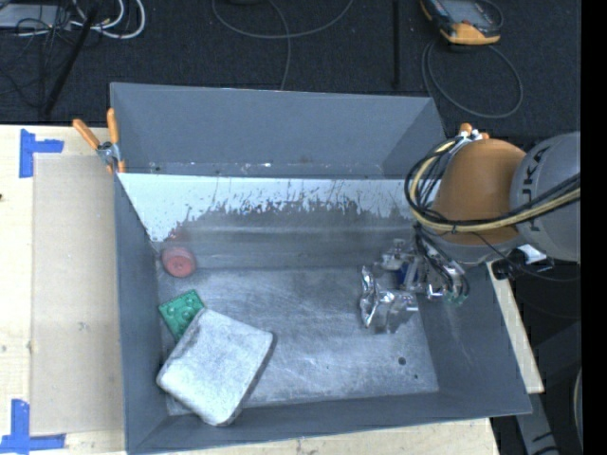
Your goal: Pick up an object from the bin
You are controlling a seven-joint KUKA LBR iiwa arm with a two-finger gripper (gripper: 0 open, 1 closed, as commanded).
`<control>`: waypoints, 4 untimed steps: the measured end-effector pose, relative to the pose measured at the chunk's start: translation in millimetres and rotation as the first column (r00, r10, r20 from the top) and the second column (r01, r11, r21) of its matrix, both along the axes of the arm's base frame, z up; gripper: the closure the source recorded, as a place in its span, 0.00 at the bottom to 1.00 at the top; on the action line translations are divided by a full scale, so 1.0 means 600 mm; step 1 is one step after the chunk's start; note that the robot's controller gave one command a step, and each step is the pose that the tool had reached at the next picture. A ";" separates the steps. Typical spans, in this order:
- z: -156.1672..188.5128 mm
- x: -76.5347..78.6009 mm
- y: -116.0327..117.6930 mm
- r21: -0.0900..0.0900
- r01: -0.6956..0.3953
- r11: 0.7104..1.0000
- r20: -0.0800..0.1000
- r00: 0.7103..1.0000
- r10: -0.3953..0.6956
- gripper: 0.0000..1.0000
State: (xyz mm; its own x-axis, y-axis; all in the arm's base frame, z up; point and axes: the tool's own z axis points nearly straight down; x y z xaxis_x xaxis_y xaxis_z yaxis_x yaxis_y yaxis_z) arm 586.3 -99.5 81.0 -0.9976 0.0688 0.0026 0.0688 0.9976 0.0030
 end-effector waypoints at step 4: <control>-0.016 -0.030 0.003 0.001 0.111 0.994 0.001 0.994 -0.111 0.00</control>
Offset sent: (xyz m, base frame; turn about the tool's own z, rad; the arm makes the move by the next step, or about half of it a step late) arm 0.0000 0.0000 0.0000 0.0000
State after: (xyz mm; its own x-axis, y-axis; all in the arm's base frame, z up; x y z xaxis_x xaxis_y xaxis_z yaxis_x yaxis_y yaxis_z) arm 568.4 -97.6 71.5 -0.9838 0.1793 0.0012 0.1793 0.9838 0.0039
